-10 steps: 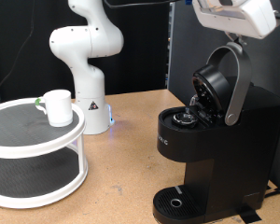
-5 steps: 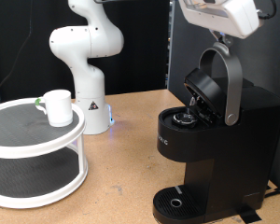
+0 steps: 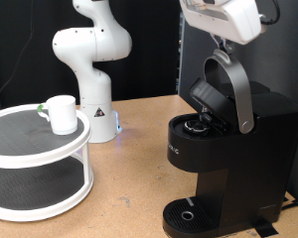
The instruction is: Make a cup of coffee with the keurig machine
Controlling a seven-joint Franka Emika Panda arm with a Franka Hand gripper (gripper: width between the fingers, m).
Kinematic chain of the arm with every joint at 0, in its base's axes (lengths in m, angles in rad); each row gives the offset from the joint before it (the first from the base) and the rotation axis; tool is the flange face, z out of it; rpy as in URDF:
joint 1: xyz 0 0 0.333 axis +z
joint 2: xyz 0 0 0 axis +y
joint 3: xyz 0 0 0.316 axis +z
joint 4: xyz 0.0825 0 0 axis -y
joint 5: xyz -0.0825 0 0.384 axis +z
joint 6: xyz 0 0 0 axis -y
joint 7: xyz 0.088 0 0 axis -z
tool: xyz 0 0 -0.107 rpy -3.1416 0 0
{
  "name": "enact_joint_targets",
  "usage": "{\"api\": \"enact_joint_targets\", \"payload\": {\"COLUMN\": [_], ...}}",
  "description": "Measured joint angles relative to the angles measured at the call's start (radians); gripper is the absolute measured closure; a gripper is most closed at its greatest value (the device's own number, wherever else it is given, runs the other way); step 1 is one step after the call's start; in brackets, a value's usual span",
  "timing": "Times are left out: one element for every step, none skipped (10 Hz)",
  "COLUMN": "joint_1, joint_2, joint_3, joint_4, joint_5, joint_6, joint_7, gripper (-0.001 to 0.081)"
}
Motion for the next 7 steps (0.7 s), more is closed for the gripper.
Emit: {"api": "enact_joint_targets", "payload": {"joint_1": [-0.006, -0.012, -0.020, -0.029, -0.036, -0.043, -0.052], "joint_2": [0.000, 0.001, 0.002, 0.003, 0.004, 0.006, 0.008], "joint_3": [-0.003, -0.007, -0.010, -0.013, -0.016, -0.019, -0.021], "joint_4": [-0.001, -0.002, -0.005, -0.009, -0.015, -0.021, -0.027], "joint_5": [-0.020, -0.038, -0.053, -0.065, -0.078, -0.088, -0.097], "joint_6": [-0.004, -0.009, -0.011, -0.013, -0.013, -0.013, -0.013], "joint_7": [0.005, 0.010, 0.011, 0.011, 0.011, 0.011, 0.010], "gripper": [0.0801, 0.0801, 0.0801, 0.0801, 0.0801, 0.0801, 0.0801]}}
